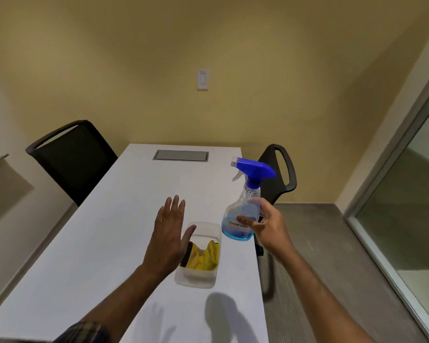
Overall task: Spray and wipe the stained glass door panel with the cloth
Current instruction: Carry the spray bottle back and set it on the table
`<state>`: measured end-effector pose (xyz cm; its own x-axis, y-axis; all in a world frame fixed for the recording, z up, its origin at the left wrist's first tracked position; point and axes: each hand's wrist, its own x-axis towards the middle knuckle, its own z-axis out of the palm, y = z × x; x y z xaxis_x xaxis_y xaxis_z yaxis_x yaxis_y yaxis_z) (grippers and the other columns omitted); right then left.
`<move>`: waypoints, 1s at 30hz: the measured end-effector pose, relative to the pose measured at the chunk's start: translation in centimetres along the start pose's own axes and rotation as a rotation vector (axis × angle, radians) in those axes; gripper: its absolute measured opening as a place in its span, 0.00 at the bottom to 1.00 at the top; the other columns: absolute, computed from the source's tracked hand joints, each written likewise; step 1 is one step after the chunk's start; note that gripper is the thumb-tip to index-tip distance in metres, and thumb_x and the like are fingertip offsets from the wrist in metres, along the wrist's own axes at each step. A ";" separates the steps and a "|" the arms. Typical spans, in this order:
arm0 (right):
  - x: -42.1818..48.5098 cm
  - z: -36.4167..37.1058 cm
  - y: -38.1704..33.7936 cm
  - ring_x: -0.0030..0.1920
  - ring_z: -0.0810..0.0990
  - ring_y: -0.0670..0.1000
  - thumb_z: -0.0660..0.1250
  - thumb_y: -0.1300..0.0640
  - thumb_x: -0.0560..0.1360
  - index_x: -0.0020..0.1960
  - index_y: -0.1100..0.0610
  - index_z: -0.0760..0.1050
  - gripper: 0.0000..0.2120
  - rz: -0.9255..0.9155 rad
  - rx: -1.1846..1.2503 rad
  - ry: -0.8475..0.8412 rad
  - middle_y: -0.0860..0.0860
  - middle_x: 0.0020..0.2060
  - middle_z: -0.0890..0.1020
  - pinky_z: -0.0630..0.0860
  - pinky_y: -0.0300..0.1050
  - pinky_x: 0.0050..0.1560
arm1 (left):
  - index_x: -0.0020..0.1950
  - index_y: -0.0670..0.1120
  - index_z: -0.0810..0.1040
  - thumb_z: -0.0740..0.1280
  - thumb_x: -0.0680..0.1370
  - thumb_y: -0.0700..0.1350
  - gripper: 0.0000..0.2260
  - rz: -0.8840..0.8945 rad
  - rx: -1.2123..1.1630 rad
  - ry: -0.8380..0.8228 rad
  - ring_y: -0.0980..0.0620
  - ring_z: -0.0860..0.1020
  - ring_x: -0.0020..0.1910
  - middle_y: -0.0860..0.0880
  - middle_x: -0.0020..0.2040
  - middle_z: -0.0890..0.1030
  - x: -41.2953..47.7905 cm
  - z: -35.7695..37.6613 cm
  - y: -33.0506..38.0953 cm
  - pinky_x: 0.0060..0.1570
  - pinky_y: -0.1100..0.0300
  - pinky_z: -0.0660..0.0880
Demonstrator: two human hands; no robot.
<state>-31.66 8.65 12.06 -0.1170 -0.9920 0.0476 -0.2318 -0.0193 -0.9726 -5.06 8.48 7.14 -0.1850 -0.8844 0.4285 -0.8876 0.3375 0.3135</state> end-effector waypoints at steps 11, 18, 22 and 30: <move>10.7 4.1 4.2 0.63 0.79 0.53 0.76 0.60 0.74 0.64 0.52 0.76 0.21 0.003 0.059 -0.002 0.50 0.61 0.81 0.81 0.43 0.54 | 0.83 0.48 0.51 0.48 0.83 0.62 0.31 -0.106 -0.020 -0.083 0.52 0.44 0.84 0.49 0.85 0.50 2.6 6.1 -4.8 0.82 0.47 0.51; 15.3 8.1 7.3 0.56 0.80 0.45 0.75 0.60 0.75 0.63 0.49 0.74 0.20 0.018 0.058 0.006 0.43 0.56 0.80 0.78 0.28 0.40 | 0.83 0.50 0.51 0.46 0.83 0.63 0.31 -0.102 -0.067 -0.106 0.52 0.45 0.84 0.49 0.85 0.50 4.4 9.7 -7.9 0.82 0.49 0.49; 17.2 10.2 9.9 0.55 0.80 0.45 0.75 0.59 0.75 0.65 0.50 0.74 0.21 0.040 0.026 -0.005 0.44 0.57 0.80 0.78 0.28 0.42 | 0.83 0.50 0.51 0.53 0.85 0.58 0.29 -0.100 -0.074 -0.104 0.55 0.43 0.83 0.51 0.84 0.49 5.0 11.9 -9.3 0.82 0.54 0.45; 20.4 13.1 14.6 0.58 0.80 0.48 0.74 0.60 0.76 0.66 0.53 0.74 0.21 0.063 0.029 -0.037 0.47 0.59 0.80 0.78 0.37 0.55 | 0.83 0.53 0.50 0.45 0.83 0.64 0.30 -0.163 -0.103 -0.134 0.52 0.46 0.84 0.51 0.84 0.50 5.4 15.3 -11.0 0.81 0.49 0.49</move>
<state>-24.78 -13.47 -4.15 -0.0947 -0.9953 -0.0216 -0.1966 0.0400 -0.9797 -2.80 -4.93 -7.00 -0.1029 -0.9626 0.2505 -0.8639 0.2113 0.4572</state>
